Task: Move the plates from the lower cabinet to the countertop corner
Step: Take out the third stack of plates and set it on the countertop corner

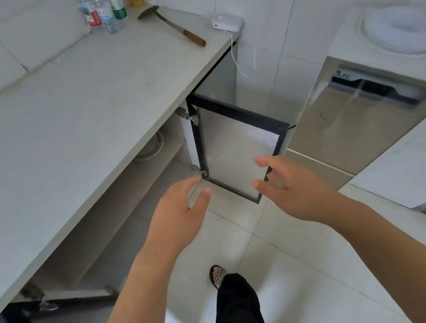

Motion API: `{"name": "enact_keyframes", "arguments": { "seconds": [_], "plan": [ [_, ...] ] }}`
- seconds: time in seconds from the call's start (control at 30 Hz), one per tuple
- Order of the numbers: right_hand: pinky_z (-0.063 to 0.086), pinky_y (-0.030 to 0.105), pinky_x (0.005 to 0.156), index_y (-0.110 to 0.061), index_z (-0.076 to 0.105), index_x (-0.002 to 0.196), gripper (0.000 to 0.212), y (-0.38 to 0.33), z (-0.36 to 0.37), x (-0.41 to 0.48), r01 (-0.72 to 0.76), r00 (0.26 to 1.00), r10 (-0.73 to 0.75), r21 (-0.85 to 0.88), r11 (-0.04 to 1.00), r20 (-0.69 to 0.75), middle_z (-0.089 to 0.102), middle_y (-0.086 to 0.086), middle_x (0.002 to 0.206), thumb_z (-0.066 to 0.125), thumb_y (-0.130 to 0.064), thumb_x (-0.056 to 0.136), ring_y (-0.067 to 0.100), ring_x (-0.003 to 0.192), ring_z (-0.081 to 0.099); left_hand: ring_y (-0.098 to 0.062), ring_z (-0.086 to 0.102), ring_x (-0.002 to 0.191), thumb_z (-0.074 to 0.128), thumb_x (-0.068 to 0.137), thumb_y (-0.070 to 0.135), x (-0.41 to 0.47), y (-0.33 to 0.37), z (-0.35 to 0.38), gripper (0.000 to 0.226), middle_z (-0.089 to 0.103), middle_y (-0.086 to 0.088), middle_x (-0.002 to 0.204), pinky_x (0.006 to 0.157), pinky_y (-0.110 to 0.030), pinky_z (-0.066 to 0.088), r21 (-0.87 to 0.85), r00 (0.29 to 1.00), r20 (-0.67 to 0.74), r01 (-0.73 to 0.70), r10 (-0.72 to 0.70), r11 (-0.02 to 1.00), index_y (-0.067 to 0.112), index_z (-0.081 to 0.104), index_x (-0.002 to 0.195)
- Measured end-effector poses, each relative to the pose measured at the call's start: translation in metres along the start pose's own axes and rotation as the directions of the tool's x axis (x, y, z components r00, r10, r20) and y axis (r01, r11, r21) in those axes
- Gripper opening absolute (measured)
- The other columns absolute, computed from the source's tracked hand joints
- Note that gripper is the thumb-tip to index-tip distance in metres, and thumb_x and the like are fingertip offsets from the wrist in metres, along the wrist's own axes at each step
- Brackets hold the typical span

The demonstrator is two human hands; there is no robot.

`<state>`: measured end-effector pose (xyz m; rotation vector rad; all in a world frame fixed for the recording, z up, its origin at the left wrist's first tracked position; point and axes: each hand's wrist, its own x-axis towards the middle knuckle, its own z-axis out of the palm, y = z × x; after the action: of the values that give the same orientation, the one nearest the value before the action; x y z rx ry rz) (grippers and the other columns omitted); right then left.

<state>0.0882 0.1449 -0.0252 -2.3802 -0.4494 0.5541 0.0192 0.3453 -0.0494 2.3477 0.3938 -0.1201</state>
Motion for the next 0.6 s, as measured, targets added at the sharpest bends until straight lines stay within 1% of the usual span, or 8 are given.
{"name": "enact_keyframes", "arguments": {
  "seconds": [0.1, 0.23, 0.33, 0.37, 0.43, 0.53, 0.6],
  "plan": [
    [0.031, 0.02, 0.091, -0.025, 0.032, 0.142, 0.055, 0.0, -0.016, 0.041, -0.016, 1.0, 0.017, -0.022, 1.0, 0.013, 0.039, -0.01, 0.143, 0.046, -0.045, 0.092, 0.006, 0.121, 0.043, -0.008, 0.041, 0.128, 0.044, 0.093, 0.043, 0.047, 0.011, -0.002, 0.045, 0.046, 0.007, 0.14, 0.096, -0.018, 0.027, -0.01, 1.0, 0.02, -0.001, 0.001, 1.0, 0.025, 0.044, 0.135],
    [0.033, 0.022, 0.093, -0.027, 0.032, 0.141, 0.055, -0.004, -0.032, 0.091, -0.002, 0.999, 0.001, 0.006, 1.0, 0.04, 0.039, -0.012, 0.143, 0.047, -0.045, 0.092, 0.0, 0.114, 0.04, -0.007, 0.041, 0.127, 0.044, 0.093, 0.043, 0.095, 0.019, -0.017, 0.045, 0.046, 0.008, 0.139, 0.095, -0.017, 0.027, -0.013, 1.0, -0.016, 0.013, -0.013, 1.0, 0.024, 0.045, 0.134],
    [0.031, 0.022, 0.099, -0.027, 0.032, 0.141, 0.054, -0.012, -0.036, 0.124, 0.035, 0.996, -0.036, 0.008, 0.999, 0.077, 0.038, -0.011, 0.143, 0.048, -0.044, 0.092, 0.002, 0.124, 0.037, -0.007, 0.04, 0.128, 0.045, 0.093, 0.043, 0.115, 0.017, -0.029, 0.045, 0.046, 0.008, 0.139, 0.096, -0.017, 0.028, -0.023, 0.998, -0.046, 0.039, -0.04, 0.999, 0.024, 0.045, 0.134],
    [0.03, 0.021, 0.099, -0.027, 0.032, 0.141, 0.054, -0.015, -0.036, 0.134, 0.064, 0.994, -0.063, 0.001, 0.998, 0.089, 0.038, -0.011, 0.143, 0.048, -0.043, 0.092, 0.003, 0.126, 0.037, -0.007, 0.04, 0.128, 0.045, 0.093, 0.043, 0.119, 0.015, -0.032, 0.046, 0.045, 0.009, 0.14, 0.097, -0.018, 0.029, -0.028, 0.997, -0.056, 0.06, -0.061, 0.998, 0.024, 0.044, 0.134],
    [0.028, 0.019, 0.097, -0.026, 0.033, 0.141, 0.054, -0.022, -0.035, 0.156, 0.135, 0.985, -0.132, -0.017, 0.991, 0.115, 0.039, -0.01, 0.141, 0.049, -0.042, 0.092, 0.002, 0.125, 0.037, -0.007, 0.04, 0.129, 0.044, 0.092, 0.045, 0.127, 0.008, -0.036, 0.048, 0.043, 0.009, 0.141, 0.101, -0.022, 0.031, -0.042, 0.99, -0.082, 0.11, -0.113, 0.993, 0.025, 0.042, 0.136],
    [0.027, 0.019, 0.095, -0.026, 0.031, 0.142, 0.056, -0.031, -0.032, 0.19, 0.209, 0.961, -0.2, -0.025, 0.978, 0.193, 0.039, -0.009, 0.141, 0.049, -0.042, 0.092, 0.004, 0.127, 0.037, -0.008, 0.042, 0.127, 0.044, 0.092, 0.047, 0.136, 0.0, -0.037, 0.048, 0.043, 0.01, 0.142, 0.099, -0.022, 0.033, -0.089, 0.967, -0.118, 0.217, -0.227, 0.972, 0.027, 0.042, 0.135],
    [0.027, 0.019, 0.096, -0.027, 0.029, 0.143, 0.058, -0.032, -0.029, 0.211, 0.257, 0.935, -0.244, -0.015, 0.966, 0.256, 0.036, -0.009, 0.144, 0.049, -0.043, 0.091, 0.005, 0.13, 0.036, -0.008, 0.045, 0.124, 0.044, 0.091, 0.048, 0.141, 0.0, -0.032, 0.049, 0.042, 0.01, 0.142, 0.097, -0.022, 0.034, -0.101, 0.946, -0.138, 0.28, -0.292, 0.955, 0.028, 0.042, 0.135]
  ]
}}
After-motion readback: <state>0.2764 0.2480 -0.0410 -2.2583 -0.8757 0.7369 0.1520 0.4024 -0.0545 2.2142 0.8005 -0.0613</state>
